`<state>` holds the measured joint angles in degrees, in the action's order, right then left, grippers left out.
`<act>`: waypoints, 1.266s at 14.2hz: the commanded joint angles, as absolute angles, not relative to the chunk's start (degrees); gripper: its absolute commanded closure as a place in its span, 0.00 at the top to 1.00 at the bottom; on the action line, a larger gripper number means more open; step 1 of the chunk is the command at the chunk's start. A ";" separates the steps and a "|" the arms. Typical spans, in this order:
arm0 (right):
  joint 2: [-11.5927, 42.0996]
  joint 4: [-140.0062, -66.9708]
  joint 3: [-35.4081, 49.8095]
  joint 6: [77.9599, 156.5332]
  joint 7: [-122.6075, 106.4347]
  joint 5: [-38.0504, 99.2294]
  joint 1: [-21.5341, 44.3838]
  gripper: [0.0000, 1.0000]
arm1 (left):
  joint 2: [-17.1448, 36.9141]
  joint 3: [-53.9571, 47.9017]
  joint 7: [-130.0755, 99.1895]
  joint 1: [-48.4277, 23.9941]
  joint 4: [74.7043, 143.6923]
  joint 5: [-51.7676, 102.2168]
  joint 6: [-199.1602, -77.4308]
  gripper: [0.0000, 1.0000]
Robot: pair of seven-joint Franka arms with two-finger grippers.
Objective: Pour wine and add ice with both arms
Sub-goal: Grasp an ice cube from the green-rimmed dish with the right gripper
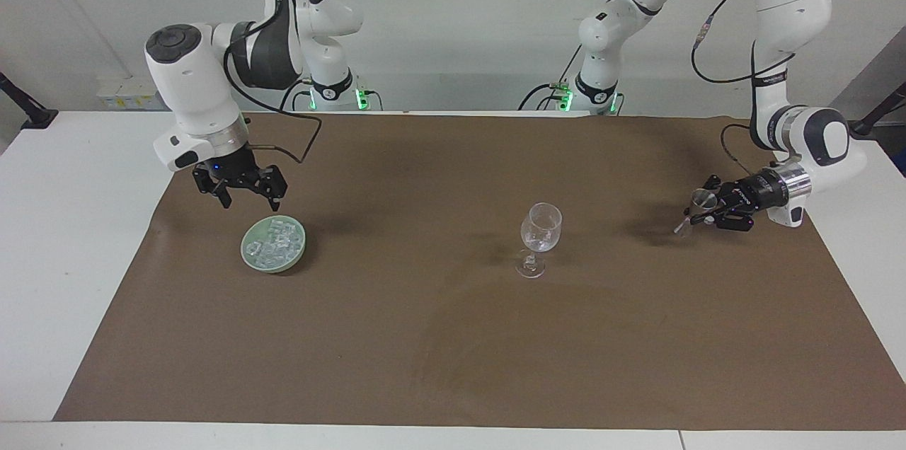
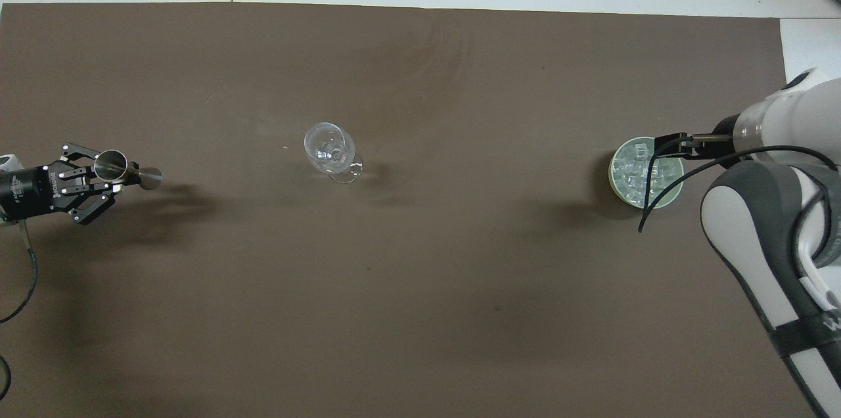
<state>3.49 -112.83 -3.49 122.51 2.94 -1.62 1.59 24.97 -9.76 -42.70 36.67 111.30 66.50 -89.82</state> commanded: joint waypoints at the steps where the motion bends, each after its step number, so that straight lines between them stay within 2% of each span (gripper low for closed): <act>1: 3.60 -118.29 -3.34 128.13 1.49 -1.32 1.05 0.91 | 30.05 -9.93 -44.21 37.18 106.97 64.43 -86.40 0.00; 2: 4.91 -118.39 -3.25 128.49 1.67 -1.32 1.05 0.85 | 31.02 -9.93 -44.21 37.18 106.18 64.34 -86.22 0.00; 8: 9.14 -119.26 -3.25 132.63 2.37 -1.23 1.23 0.74 | 33.57 -10.02 -44.12 37.00 105.64 64.42 -86.04 0.00; 18: 10.37 -121.99 -3.25 135.88 3.25 -1.32 1.41 0.66 | 35.77 -10.02 -44.03 36.56 105.64 64.51 -86.66 0.00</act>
